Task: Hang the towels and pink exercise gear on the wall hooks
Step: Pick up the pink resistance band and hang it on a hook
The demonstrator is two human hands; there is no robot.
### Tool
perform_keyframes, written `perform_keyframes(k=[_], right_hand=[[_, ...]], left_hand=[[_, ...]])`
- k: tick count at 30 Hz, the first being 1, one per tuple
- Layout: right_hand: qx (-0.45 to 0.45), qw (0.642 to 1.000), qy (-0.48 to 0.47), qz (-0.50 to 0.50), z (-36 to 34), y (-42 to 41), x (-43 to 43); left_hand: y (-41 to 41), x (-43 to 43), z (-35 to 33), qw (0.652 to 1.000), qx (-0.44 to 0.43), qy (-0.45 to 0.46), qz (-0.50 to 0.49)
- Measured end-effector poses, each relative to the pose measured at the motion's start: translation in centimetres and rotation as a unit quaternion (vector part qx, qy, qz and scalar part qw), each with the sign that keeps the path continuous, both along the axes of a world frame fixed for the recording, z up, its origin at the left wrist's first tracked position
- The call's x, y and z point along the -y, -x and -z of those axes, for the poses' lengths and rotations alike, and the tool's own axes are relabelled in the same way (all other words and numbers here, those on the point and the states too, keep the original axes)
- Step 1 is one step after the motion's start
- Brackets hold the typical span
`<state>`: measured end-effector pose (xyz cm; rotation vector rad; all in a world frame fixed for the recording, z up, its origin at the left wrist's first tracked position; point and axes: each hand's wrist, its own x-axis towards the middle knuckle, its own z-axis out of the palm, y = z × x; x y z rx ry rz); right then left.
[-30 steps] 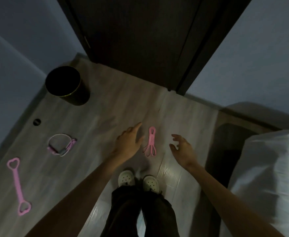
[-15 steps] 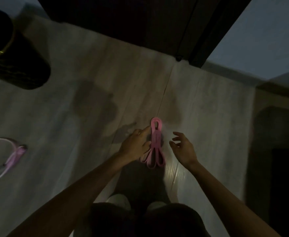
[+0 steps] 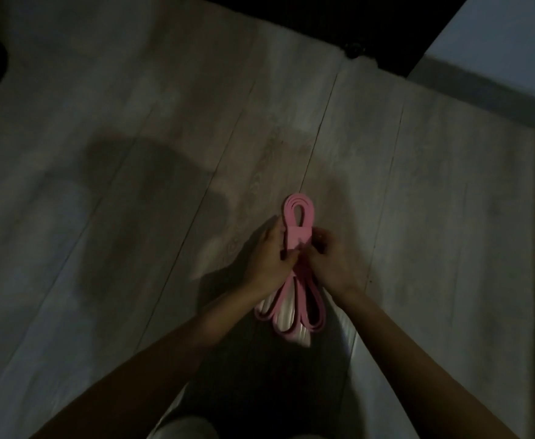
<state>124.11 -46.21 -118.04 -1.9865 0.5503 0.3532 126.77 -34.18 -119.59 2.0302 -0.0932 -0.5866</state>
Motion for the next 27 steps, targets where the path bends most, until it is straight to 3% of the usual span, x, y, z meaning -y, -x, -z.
perform_keyframes(k=[5, 10, 15, 20, 27], right_hand=[[-0.009, 0.999, -0.033, 0.012, -0.3, 0.1, -0.1], [-0.036, 0.996, -0.086, 0.016, 0.0, 0.6, 0.0], [-0.024, 0.991, -0.129, 0.017, -1.6, 0.5, 0.2], [0.010, 0.989, -0.141, 0.038, -9.3, 0.1, -0.6], [0.089, 0.992, -0.091, 0.015, -28.9, -1.3, -3.1]], left_hand=[[0.2, -0.1, 0.3, 1.000, 0.002, 0.011, -0.012], [0.5, -0.5, -0.1, 0.990, -0.080, 0.109, -0.039], [0.0, -1.9, -1.8, 0.982, -0.100, 0.160, -0.026], [-0.6, -3.3, -8.6, 0.977, -0.106, 0.177, -0.049], [-1.1, -5.8, -28.1, 0.964, -0.054, 0.236, -0.115]])
